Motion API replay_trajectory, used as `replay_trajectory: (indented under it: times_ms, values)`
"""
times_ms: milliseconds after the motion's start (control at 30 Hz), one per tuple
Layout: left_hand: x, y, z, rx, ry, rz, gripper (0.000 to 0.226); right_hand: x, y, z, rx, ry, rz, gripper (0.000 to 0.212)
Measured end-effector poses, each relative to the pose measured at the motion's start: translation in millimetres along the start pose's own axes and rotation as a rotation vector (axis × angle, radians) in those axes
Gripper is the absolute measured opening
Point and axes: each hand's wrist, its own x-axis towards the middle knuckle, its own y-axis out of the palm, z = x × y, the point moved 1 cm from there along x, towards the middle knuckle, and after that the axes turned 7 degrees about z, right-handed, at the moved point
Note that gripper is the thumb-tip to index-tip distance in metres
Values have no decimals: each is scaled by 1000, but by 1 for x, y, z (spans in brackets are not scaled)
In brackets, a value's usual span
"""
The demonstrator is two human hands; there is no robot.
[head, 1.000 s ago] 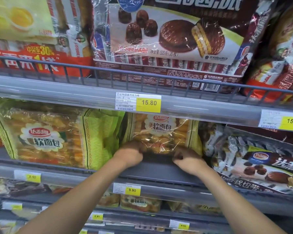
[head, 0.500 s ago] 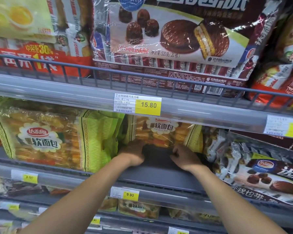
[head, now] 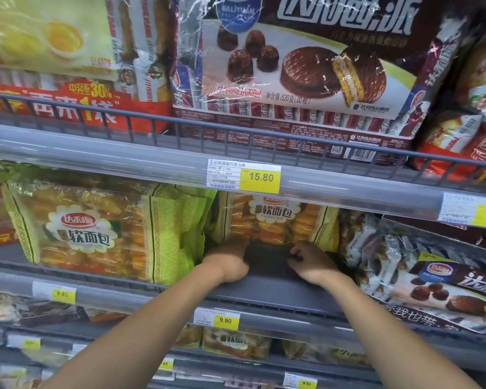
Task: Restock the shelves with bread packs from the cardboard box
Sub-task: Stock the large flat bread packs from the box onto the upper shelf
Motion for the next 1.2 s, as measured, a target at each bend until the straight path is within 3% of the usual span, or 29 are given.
replay_trajectory:
  times_ms: [167,433,633,933,1200]
  values:
    - [-22,6,0,29,91,-18,55,-28,-4,11,40,39,-47,37]
    - [-88,17,-1,162,348,-202,64,-132,8,34,1,44,-331,44]
    - [-150,59,-6,174,570,-221,71,-230,51,38,-47,-12,-534,49]
    - [-211,164,-36,224,767,-27,74,-382,138,-3,-76,222,-515,50]
    - [-247,279,-78,215,914,164,79,-523,229,-67,73,585,-415,56]
